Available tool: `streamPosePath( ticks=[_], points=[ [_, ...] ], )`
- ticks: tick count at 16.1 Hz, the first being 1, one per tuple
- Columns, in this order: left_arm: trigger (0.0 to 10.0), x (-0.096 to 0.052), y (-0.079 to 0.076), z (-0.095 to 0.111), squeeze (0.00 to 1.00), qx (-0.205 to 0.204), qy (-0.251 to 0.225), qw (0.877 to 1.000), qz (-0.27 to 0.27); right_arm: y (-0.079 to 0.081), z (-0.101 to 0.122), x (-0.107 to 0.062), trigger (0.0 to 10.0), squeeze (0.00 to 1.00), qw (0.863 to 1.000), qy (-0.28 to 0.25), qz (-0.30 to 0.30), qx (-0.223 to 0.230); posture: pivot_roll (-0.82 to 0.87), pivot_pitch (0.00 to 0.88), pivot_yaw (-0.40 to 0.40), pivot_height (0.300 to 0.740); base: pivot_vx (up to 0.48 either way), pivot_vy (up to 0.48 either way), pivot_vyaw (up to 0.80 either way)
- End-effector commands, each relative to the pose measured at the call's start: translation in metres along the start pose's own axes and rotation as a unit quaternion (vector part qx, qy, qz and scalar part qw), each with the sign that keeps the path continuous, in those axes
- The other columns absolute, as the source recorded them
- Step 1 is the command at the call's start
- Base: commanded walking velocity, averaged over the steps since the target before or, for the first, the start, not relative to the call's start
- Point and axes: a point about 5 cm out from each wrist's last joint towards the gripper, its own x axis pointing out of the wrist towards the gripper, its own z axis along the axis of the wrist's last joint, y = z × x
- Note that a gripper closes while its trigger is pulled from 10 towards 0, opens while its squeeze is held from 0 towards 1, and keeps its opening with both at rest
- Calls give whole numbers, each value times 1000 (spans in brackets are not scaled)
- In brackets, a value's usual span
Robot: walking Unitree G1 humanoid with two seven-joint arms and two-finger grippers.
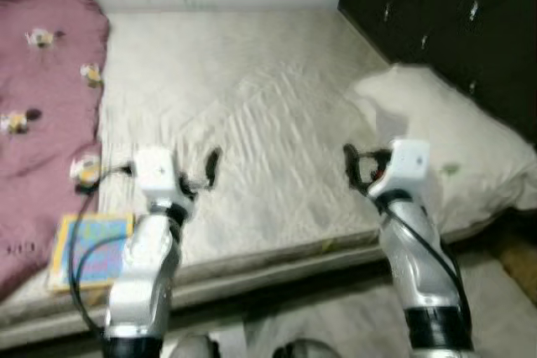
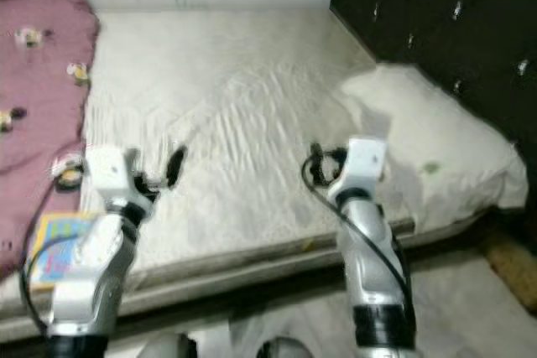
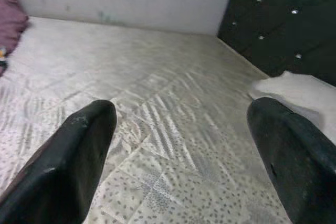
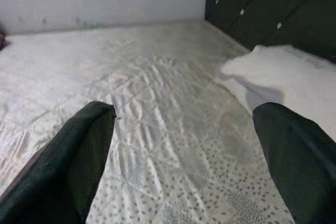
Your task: Clean up the room
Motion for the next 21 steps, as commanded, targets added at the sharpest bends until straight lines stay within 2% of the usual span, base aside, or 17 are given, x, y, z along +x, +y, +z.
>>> streamPosePath(
  ticks=[1,10,13,21],
  points=[
    [10000,0,5,4,0,8,-6,1000,11,5,6,2,10000,0,1000,-11,8,0,-1,10,-100,740,0,480,0],
    [10000,3,8,6,0,10,-8,1000,16,7,8,5,10000,0,1000,-15,10,-1,6,25,-103,740,0,480,0],
    [10000,2,12,7,0,12,-9,1000,27,8,8,7,10000,0,1000,-17,13,1,8,25,-102,740,0,480,0],
    [10000,3,10,6,0,13,-8,1000,24,10,8,7,10000,0,1000,-18,21,0,7,14,-98,740,0,480,0]
  ],
)
